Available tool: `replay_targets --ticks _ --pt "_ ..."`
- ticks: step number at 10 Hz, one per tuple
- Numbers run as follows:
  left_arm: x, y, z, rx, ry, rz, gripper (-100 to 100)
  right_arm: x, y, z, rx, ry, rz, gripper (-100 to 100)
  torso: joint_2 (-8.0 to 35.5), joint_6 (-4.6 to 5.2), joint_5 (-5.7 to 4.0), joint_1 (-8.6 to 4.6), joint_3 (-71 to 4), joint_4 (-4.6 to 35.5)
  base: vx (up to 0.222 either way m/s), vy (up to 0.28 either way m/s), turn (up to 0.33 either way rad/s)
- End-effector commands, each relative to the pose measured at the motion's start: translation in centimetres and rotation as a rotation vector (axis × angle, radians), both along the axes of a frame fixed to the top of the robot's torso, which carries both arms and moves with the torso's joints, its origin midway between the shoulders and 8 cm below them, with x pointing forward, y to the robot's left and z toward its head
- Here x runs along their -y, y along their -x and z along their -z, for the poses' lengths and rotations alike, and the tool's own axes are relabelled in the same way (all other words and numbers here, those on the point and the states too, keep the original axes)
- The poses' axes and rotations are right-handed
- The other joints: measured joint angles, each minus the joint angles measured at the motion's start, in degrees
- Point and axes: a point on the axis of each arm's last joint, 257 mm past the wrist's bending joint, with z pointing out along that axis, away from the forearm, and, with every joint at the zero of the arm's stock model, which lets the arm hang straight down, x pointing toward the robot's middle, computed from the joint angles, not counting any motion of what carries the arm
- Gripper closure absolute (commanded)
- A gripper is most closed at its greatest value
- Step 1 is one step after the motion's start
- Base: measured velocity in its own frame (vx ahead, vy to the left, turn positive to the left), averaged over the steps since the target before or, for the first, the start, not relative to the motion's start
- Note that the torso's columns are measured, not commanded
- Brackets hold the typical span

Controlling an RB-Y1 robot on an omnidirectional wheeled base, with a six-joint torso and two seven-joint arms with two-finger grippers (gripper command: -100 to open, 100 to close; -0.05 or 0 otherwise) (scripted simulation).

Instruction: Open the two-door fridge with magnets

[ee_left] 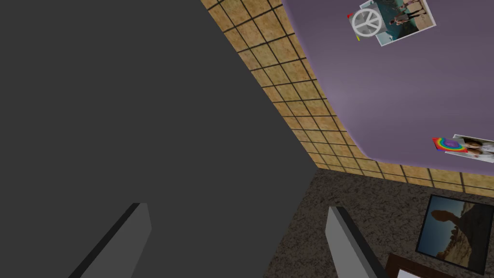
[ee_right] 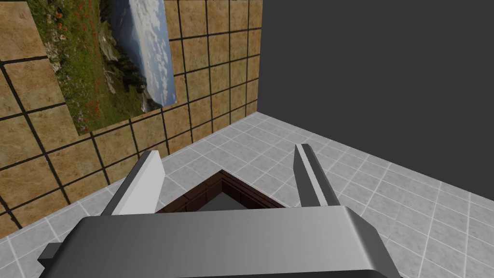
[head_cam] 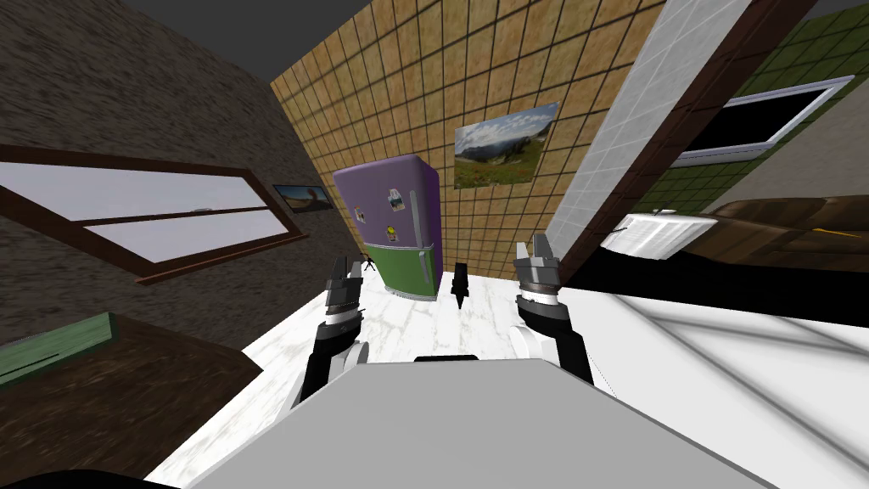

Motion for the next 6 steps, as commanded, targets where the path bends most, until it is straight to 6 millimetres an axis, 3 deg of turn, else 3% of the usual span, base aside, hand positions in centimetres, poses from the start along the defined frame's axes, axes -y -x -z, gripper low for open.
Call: replay_targets --ticks 1,6 --pt "0.00 0.00 0.00 0.000 0.000 0.000 0 0.00 0.00 0.00 0.000 0.000 0.000 0 2.3 0.00 0.00 0.00 -4.7 2.3 0.000 0.000 0.000" --pt "0.00 0.01 -0.01 0.000 0.000 0.000 0 0.00 0.01 -0.01 0.000 0.000 0.000 0 22.7 0.00 0.00 0.00 -45.4 22.7 0.000 0.000 0.000"
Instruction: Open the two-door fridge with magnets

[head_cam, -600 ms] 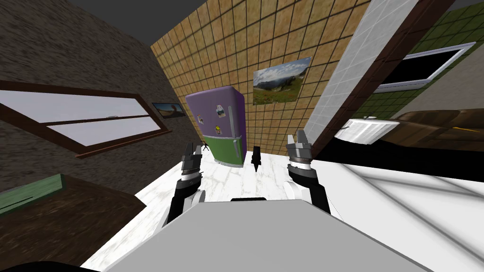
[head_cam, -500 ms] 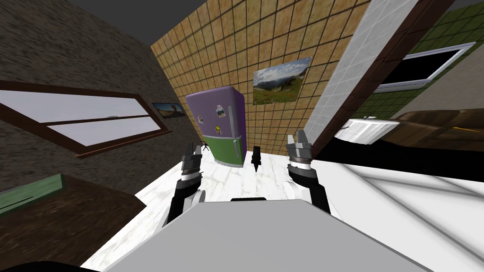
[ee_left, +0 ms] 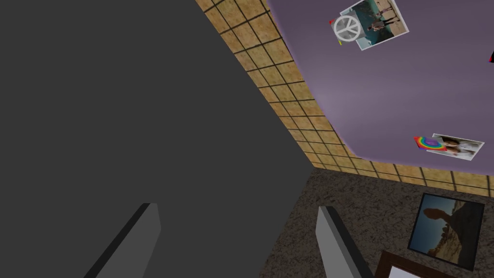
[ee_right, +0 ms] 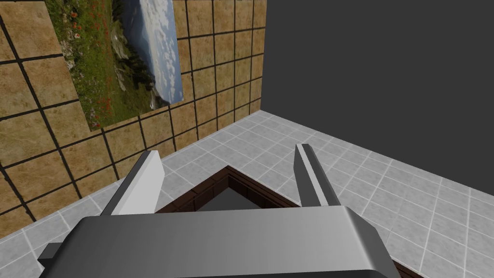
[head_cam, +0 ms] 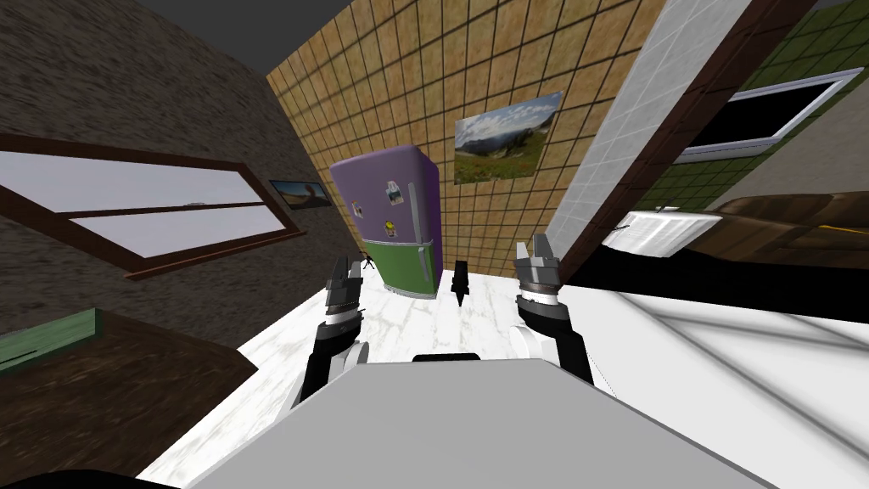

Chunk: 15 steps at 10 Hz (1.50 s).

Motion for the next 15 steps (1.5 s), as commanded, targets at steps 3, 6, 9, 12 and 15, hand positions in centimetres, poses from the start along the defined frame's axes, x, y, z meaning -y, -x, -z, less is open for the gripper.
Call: replay_targets --ticks 3,6,9,12,15 --pt "0.0 0.0 0.0 0.000 0.000 0.000 0 0.0 0.0 0.0 0.000 0.000 0.000 0 12.7 0.00 0.00 0.00 -25.4 12.7 0.000 0.000 0.000" --pt "0.9 -1.2 1.6 -0.025 -0.045 0.043 -100 0.0 0.0 0.0 -0.001 0.000 0.000 0 19.0 0.01 0.02 0.06 -39.1 19.3 0.132 0.009 -0.067" --pt "1.2 -2.3 3.2 -0.041 -0.051 0.063 -100 0.0 0.0 0.0 -0.001 0.000 0.000 0 19.7 0.00 -0.01 0.00 -39.1 19.6 0.149 0.004 -0.049" --pt "1.5 -3.2 4.8 -0.056 -0.044 0.076 -100 0.0 0.0 0.0 -0.001 0.000 0.000 0 19.6 0.00 0.03 0.10 -39.2 19.6 0.167 0.040 -0.074" --pt "1.7 -4.1 6.2 -0.070 -0.029 0.084 -100 0.0 0.0 0.0 -0.001 0.000 0.000 0 19.7 0.00 -0.03 -0.07 -39.2 19.6 0.144 0.010 -0.049"
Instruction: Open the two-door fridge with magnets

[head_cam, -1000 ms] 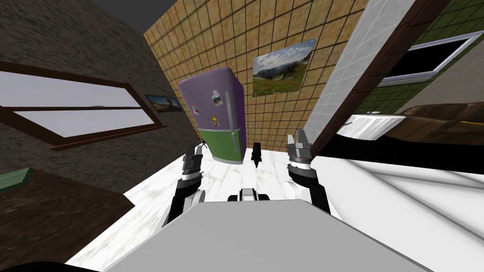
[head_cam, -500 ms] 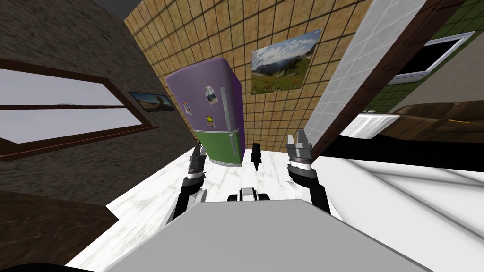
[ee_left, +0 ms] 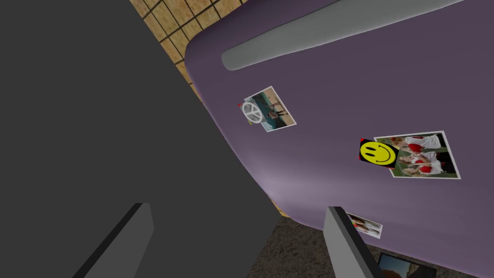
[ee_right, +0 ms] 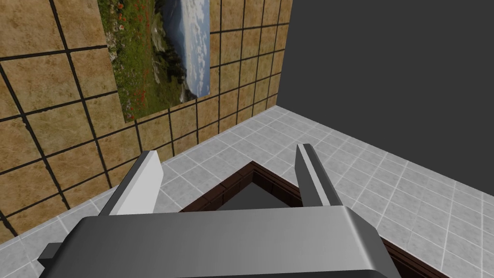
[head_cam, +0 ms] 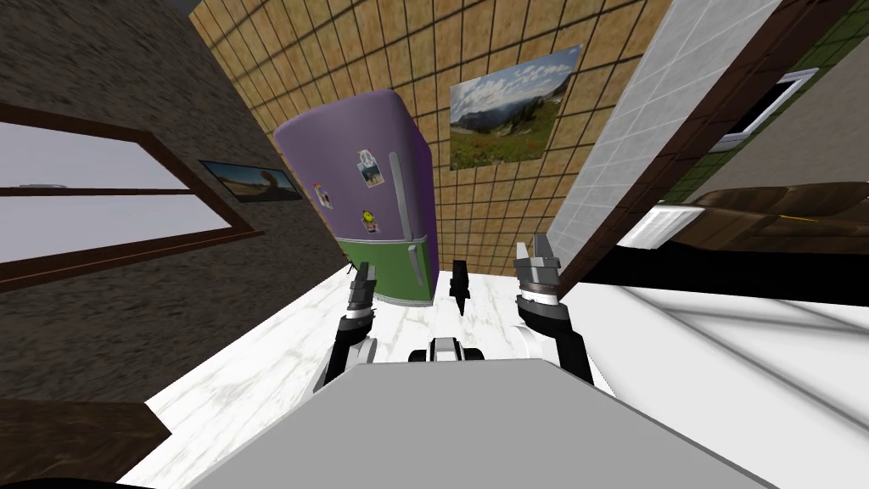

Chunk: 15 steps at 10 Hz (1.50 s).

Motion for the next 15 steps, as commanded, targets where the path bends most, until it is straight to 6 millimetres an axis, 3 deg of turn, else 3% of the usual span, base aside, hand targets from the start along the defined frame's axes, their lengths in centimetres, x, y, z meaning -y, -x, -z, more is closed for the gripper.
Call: replay_targets --ticks 1,15 --pt "0.2 -0.7 1.2 -0.011 0.012 0.006 -100 0.0 0.0 0.0 0.000 0.000 0.000 0 0.0 -0.01 0.03 0.07 0.0 0.0 0.129 0.007 -0.042" --pt "2.6 -4.5 8.5 -0.094 0.047 0.071 -100 0.0 0.0 0.0 0.000 0.000 0.000 0 0.0 -0.01 0.01 0.03 0.0 0.0 0.150 0.027 -0.059"
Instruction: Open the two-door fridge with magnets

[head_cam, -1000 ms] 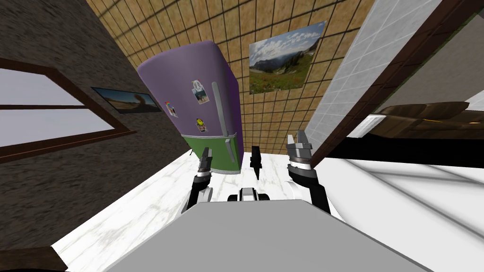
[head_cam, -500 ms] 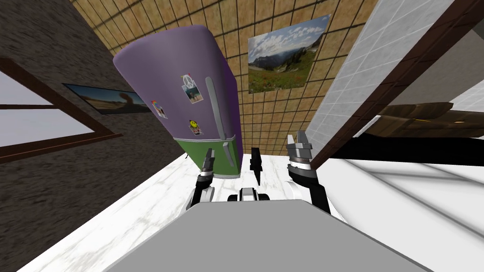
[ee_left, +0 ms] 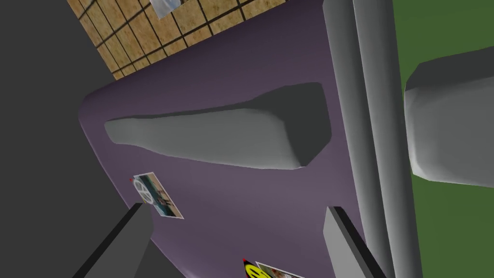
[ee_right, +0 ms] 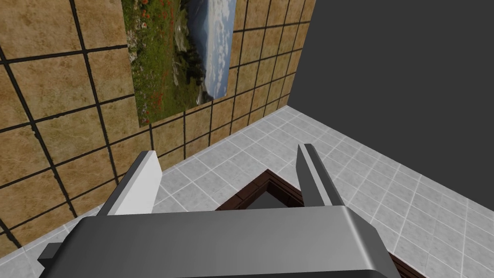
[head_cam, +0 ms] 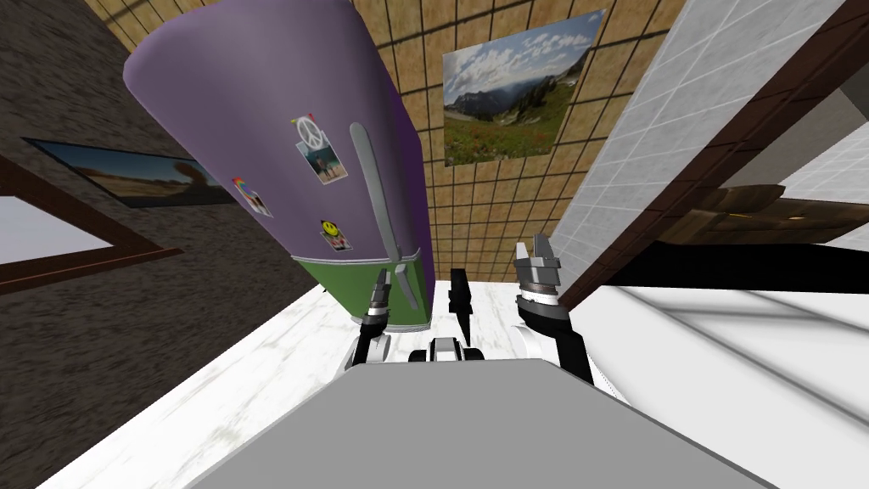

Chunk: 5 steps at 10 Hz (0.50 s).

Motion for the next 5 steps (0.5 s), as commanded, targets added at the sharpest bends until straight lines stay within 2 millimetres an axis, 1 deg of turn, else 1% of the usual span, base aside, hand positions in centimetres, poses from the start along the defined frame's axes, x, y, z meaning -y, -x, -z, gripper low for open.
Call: replay_targets --ticks 1,3,4,5 --pt "0.45 -0.45 1.24 -0.012 0.020 0.006 -100 0.00 0.00 0.00 0.000 0.000 0.000 0 0.1 0.00 0.03 0.09 0.1 0.0 0.088 0.033 -0.031" --pt "1.08 -0.86 2.03 -0.019 0.050 0.008 -100 0.00 0.00 0.00 0.000 0.000 0.000 0 0.0 0.01 0.01 0.03 0.0 0.0 0.091 0.025 -0.031" --pt "0.83 -0.72 1.78 -0.016 0.041 0.007 -100 0.00 -0.01 0.00 0.000 0.000 0.000 0 -0.2 0.16 0.03 0.03 -0.1 -0.1 0.024 0.008 0.005" --pt "0.82 -1.13 1.12 -0.014 0.043 0.007 -100 0.00 -0.01 0.00 0.000 0.000 0.000 0 -0.3 0.11 0.03 0.03 -0.2 -0.1 0.005 -0.001 0.008"
